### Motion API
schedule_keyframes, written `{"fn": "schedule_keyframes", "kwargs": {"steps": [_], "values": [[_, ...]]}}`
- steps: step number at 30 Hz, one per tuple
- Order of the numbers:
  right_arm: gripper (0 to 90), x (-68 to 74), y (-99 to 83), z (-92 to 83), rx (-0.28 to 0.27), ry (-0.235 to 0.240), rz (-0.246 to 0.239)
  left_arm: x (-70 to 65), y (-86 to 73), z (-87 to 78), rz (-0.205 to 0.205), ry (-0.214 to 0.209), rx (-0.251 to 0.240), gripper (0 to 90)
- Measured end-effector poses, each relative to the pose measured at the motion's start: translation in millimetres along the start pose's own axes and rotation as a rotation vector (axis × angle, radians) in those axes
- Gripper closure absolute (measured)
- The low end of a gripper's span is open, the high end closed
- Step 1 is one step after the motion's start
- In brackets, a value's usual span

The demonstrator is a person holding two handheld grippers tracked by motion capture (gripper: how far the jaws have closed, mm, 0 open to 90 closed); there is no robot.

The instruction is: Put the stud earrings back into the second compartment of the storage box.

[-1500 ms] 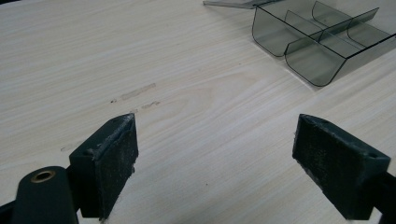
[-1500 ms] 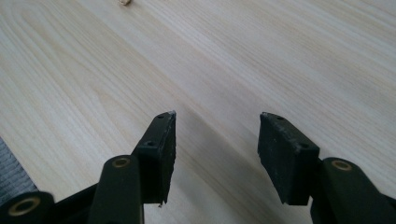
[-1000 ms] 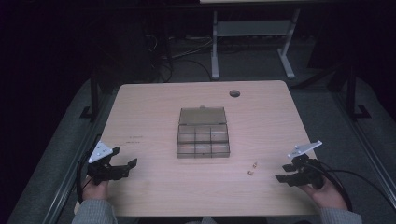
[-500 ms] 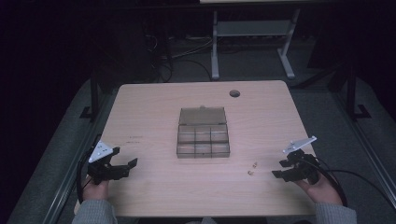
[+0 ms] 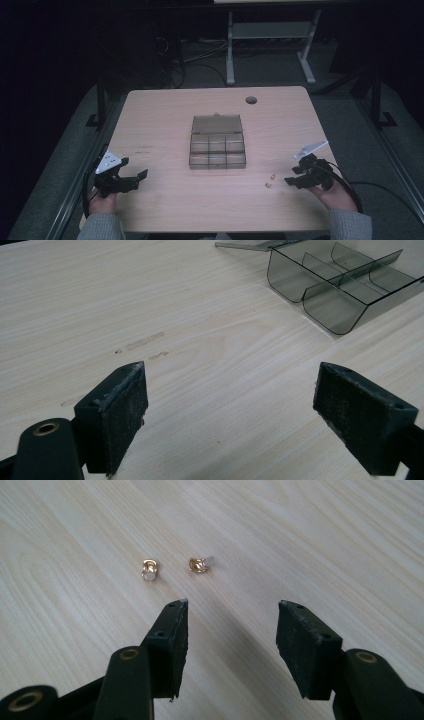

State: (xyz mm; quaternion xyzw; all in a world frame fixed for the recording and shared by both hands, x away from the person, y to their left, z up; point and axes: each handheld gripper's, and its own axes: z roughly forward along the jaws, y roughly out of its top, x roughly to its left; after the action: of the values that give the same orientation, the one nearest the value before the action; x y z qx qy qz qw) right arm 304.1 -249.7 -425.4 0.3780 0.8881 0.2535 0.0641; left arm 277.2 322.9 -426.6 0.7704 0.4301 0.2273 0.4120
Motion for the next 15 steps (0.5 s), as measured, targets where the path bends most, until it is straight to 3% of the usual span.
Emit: {"fn": "schedule_keyframes", "kwargs": {"steps": [15], "values": [[51.5, 6.6, 20.0, 13.0, 0.037, 0.011, -0.046, -0.4, 0.3, 0.3, 0.006, -0.002, 0.001, 14.0]]}}
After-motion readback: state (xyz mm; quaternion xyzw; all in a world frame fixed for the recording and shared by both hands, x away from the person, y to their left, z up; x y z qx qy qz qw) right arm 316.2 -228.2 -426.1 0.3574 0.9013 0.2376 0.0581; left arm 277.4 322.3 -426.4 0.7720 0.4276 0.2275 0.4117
